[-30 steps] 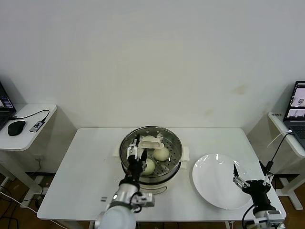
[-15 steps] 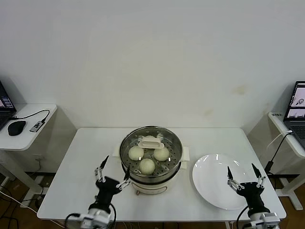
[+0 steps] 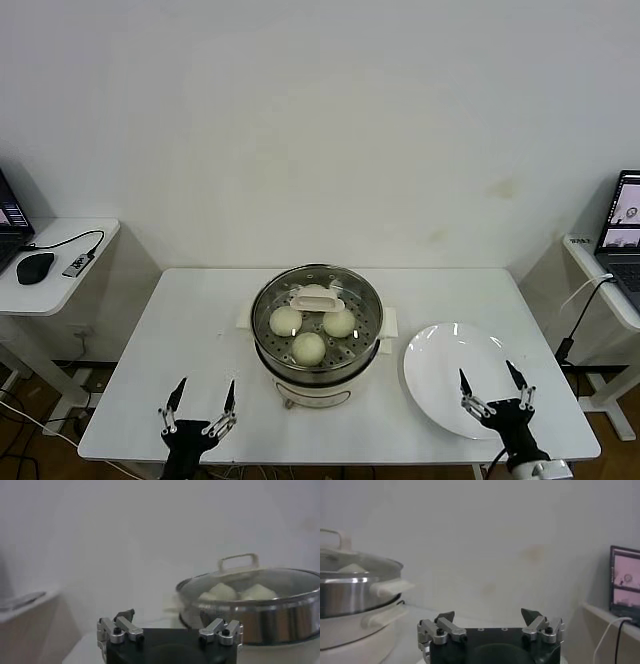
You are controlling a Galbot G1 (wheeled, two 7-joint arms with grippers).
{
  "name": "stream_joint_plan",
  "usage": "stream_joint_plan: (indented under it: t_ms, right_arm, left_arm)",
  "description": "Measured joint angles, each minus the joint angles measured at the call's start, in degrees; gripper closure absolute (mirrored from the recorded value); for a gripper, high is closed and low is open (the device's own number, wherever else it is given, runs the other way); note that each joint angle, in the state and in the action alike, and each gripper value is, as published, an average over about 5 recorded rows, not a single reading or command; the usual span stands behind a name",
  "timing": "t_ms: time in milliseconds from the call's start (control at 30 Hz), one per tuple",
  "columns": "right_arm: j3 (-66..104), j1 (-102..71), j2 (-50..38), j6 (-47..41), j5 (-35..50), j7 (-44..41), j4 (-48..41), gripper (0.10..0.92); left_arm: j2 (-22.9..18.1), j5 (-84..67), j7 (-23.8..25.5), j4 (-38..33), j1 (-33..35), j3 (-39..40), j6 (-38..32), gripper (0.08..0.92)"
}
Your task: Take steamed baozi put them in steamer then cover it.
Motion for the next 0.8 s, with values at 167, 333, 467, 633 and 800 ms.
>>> stream_joint_plan:
  t_ms: [167, 333, 467, 633, 800]
  right_arm:
    - [-1.0, -0.4, 0.3, 0.3, -0.8, -0.3, -0.4, 0.203]
    - [-1.6, -0.6, 0.4, 0.5, -1.3, -0.4, -0.6, 0.203]
    - [-1.9, -0.8, 0.4, 0.6, -1.6, -0.4, -0.6, 0.203]
    - [-2.5, -1.1, 0.4, 0.4, -1.5, -0.5, -0.5, 0.203]
    - [-3.2, -1.5, 0.6, -0.2, -1.1, -0.5, -0.1, 0.203]
  left_arm:
    - [-0.6, -3.1, 0.0, 1.8, 1.1, -1.2, -1.4, 0.177]
    - [-0.8, -4.6, 0.0, 2.9, 1.9, -2.0, -2.1, 0.177]
    - [-0.8, -5.2, 0.0, 3.5, 2.4, -2.4, -2.4, 0.177]
    - [-0.8, -5.6, -0.1, 3.9, 3.1, -2.4, -2.5, 0.177]
    - [-0.5, -6.0, -0.1, 4.0, 3.3, -2.6, -2.5, 0.177]
